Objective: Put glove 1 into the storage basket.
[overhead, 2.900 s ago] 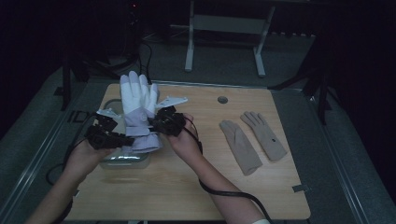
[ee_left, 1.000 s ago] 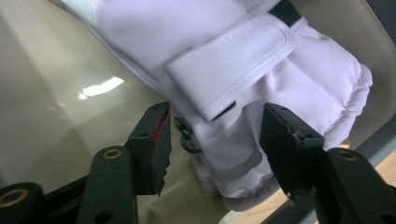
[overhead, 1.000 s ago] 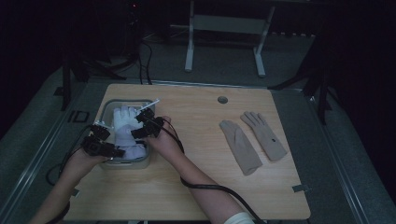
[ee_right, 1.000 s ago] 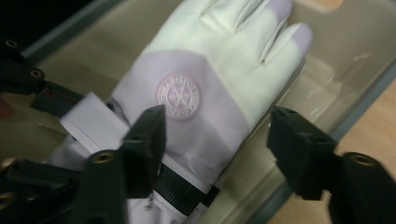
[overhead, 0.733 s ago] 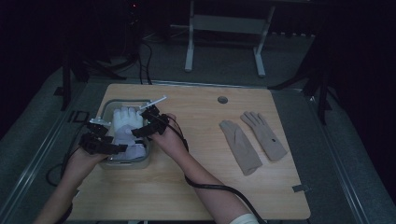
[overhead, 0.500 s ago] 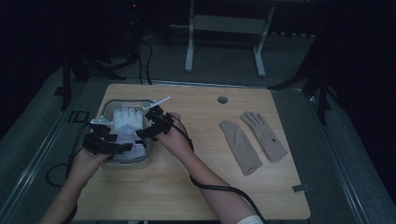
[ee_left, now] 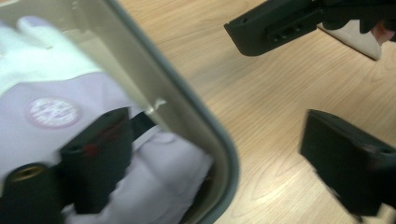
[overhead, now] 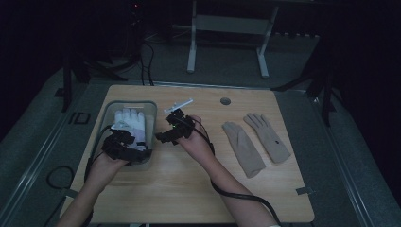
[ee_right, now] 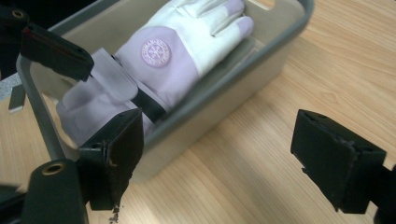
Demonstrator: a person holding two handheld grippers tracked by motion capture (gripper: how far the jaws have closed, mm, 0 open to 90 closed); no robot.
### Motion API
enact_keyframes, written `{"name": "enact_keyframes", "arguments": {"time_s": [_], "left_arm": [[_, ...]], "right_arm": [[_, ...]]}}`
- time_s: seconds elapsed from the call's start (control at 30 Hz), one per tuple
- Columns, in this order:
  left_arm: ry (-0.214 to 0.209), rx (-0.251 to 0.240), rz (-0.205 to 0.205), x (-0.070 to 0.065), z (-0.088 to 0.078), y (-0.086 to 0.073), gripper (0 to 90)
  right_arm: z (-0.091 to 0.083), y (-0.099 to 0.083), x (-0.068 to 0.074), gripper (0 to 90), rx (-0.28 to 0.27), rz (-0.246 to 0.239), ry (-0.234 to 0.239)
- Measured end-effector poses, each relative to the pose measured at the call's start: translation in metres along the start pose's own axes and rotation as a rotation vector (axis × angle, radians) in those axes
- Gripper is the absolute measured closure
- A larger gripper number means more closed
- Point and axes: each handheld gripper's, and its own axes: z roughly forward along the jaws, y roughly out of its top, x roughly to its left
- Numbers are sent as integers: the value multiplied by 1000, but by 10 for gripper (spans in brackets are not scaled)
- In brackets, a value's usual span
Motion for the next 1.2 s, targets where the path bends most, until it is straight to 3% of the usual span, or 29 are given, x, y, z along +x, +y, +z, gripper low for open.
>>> {"name": "enact_keyframes", "arguments": {"time_s": [0.07, 0.47, 0.6, 0.77, 1.2], "left_arm": [[-10, -6, 5, -6, 3, 2, 23], [-39, -96, 50, -32, 20, 4, 23], [-63, -144, 95, -43, 24, 1, 23], [-81, -163, 145, -55, 30, -1, 23], [-167, -167, 192, -77, 61, -17, 23]], "right_arm": [[-6, -4, -4, 166, -5, -1, -2], [-30, -31, -25, 150, -20, -4, -55], [-39, -41, -33, 144, -32, -2, -74], [-51, -53, -44, 136, -42, -6, -84], [-78, -89, -74, 133, -41, 11, -90]]}}
